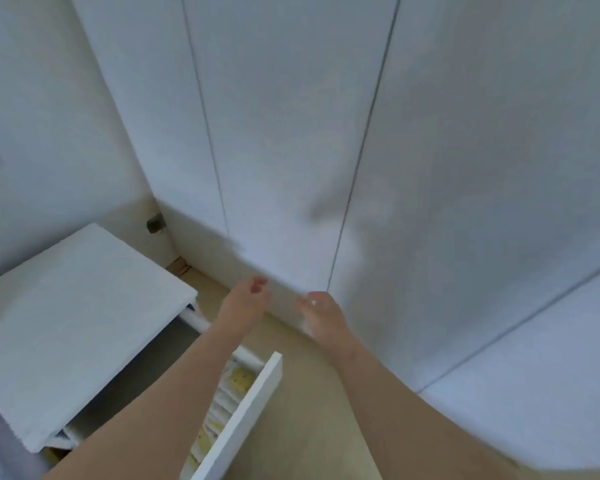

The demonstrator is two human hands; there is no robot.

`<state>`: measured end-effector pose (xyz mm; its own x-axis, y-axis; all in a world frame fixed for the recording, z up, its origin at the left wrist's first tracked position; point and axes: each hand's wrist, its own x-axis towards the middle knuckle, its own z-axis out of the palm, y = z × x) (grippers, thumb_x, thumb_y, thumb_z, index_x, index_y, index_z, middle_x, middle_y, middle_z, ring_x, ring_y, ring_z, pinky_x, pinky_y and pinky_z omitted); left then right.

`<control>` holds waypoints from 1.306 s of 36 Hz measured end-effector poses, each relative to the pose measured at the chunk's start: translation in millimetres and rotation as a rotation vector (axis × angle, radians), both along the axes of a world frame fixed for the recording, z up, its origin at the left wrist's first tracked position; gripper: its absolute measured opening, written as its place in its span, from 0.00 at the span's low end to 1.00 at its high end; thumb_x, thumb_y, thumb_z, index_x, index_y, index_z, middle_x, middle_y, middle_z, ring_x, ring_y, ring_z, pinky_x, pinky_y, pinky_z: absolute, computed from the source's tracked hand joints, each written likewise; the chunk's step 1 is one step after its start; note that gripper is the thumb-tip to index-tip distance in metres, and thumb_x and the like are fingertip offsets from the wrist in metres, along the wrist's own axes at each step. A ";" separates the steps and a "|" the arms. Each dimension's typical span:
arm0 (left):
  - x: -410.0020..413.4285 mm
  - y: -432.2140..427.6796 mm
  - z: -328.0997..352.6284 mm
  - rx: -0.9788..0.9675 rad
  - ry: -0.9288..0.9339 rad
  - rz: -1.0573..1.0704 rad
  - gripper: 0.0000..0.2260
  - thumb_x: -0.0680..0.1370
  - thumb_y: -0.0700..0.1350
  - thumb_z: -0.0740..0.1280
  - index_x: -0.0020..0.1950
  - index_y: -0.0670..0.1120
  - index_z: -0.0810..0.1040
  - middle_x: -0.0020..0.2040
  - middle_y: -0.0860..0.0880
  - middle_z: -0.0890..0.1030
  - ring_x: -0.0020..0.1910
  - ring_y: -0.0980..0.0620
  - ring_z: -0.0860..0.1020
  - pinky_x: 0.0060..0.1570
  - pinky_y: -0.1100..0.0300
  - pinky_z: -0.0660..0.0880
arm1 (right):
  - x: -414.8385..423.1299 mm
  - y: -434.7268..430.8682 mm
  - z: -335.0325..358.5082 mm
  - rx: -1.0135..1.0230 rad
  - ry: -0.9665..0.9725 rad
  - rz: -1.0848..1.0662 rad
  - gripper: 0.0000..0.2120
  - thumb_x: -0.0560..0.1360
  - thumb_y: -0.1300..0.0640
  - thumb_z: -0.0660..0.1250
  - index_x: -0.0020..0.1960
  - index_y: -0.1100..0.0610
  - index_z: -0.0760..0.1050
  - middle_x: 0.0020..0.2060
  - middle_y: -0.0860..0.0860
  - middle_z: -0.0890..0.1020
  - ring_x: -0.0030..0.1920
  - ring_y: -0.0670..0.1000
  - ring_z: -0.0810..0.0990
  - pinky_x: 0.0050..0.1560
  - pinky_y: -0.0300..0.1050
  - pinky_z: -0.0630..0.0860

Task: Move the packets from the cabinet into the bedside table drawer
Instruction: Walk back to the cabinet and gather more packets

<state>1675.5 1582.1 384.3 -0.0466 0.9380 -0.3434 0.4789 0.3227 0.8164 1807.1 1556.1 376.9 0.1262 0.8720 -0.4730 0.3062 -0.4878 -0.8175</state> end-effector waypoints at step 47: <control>994.6 -764.6 69.7 -0.250 -0.332 -1.970 0.05 0.79 0.44 0.62 0.53 0.49 0.75 0.45 0.54 0.76 0.50 0.51 0.76 0.46 0.59 0.72 | 774.7 -823.0 60.9 0.582 0.010 -2.405 0.09 0.79 0.52 0.61 0.58 0.51 0.70 0.50 0.45 0.74 0.57 0.50 0.72 0.56 0.45 0.67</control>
